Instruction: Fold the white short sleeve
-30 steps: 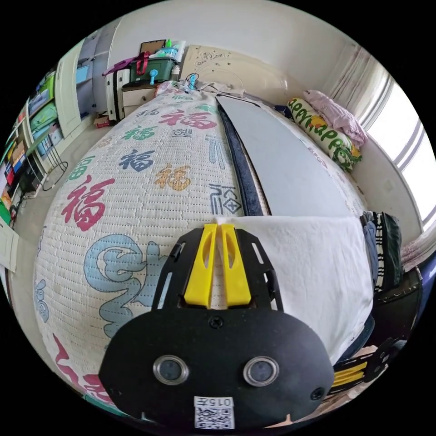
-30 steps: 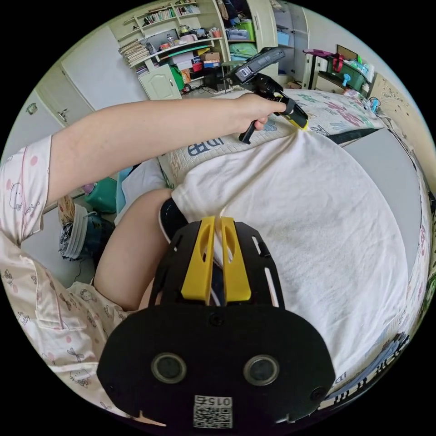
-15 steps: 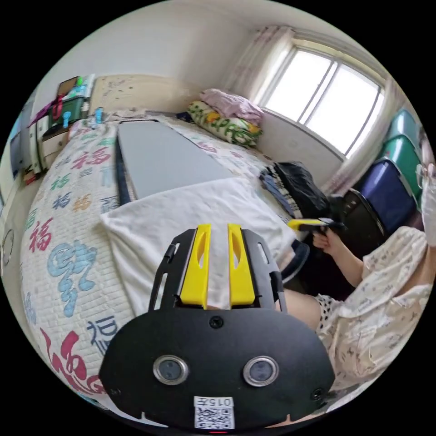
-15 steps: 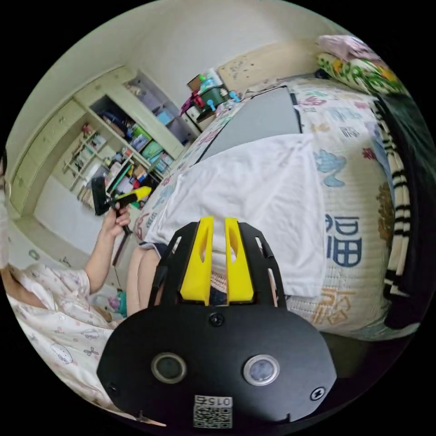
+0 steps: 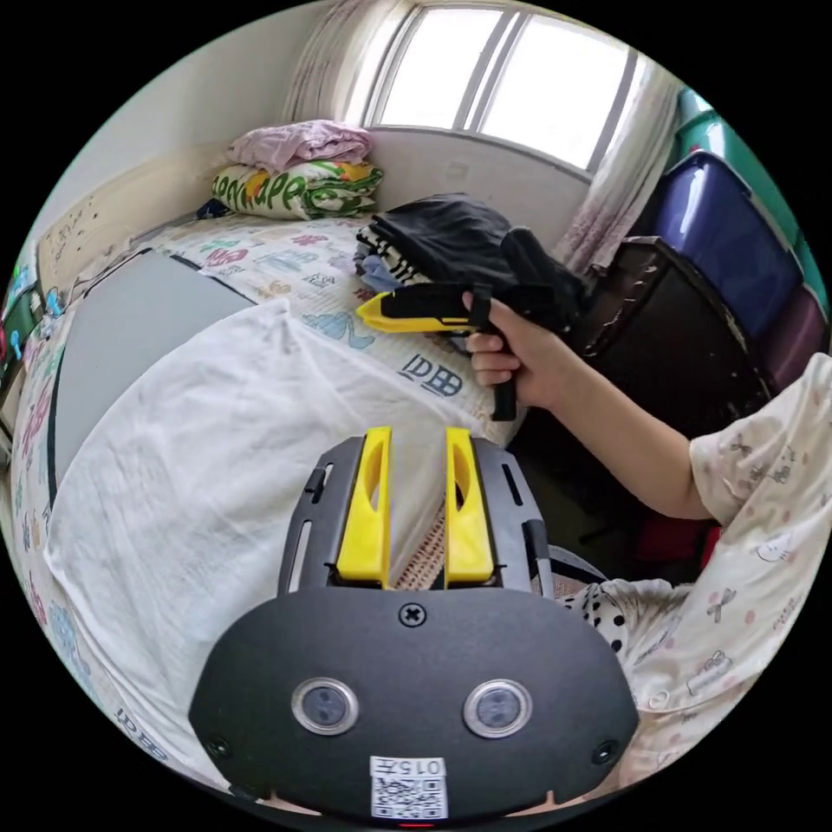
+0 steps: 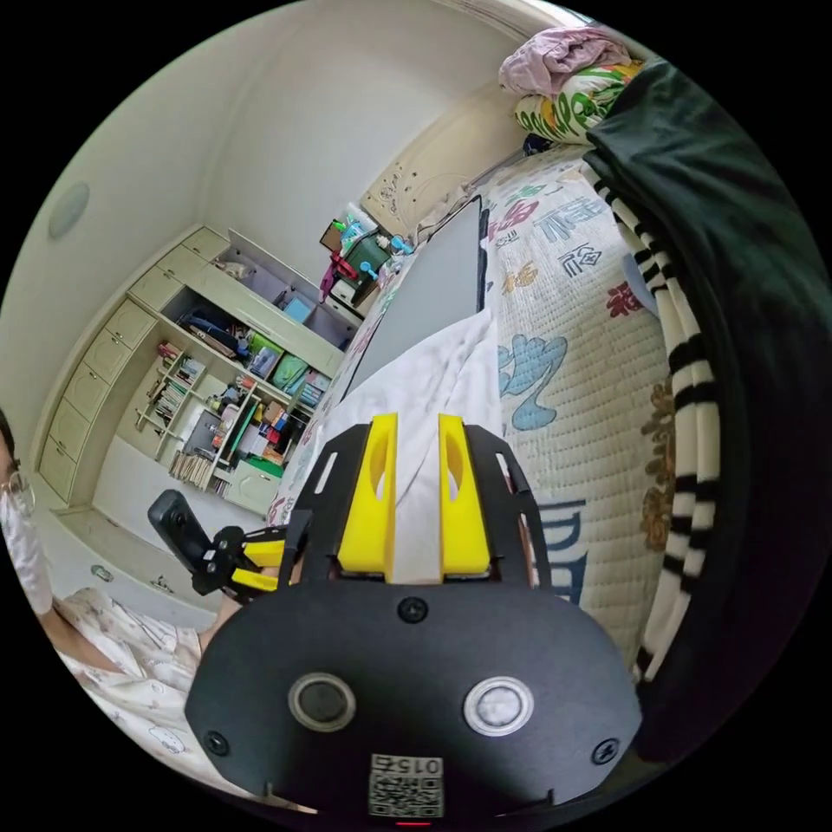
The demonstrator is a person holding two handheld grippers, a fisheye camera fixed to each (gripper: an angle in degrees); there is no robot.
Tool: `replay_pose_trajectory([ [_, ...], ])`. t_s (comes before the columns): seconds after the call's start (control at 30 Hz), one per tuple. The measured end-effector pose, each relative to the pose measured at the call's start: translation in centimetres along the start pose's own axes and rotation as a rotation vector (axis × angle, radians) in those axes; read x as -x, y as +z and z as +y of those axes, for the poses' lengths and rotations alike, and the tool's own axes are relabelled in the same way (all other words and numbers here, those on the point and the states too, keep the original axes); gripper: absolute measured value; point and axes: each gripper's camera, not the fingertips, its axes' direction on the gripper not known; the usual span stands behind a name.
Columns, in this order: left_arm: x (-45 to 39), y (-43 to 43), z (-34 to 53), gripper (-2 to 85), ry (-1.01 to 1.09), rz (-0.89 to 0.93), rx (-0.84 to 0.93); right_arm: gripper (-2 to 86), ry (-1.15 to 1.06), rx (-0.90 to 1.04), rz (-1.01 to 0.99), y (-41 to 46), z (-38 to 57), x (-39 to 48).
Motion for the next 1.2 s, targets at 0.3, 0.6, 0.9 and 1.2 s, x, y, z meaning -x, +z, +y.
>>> replay_pose_trajectory([
  [0.3, 0.4, -2.1, -4.7, 2.3, -0.015, -0.121, 0.084, 8.9, 0.032, 0.099, 0.092, 7.6, -13.4, 1.4],
  [0.6, -1.0, -6.9, -9.0, -0.3, 0.098, -0.089, 0.092, 2.1, -0.024, 0.154, 0.283, 13.3, -18.6, 5.7],
  [0.9, -0.1, -9.6, -11.9, 5.4, 0.093, 0.002, 0.140, 6.5, -0.186, 0.103, 0.324, 6.2, -10.7, 11.5],
  [1.2, 6.9, -14.7, -23.5, 6.5, 0.109, -0.060, 0.042, 9.9, -0.113, 0.156, 0.230, -3.2, 10.1, 10.9],
])
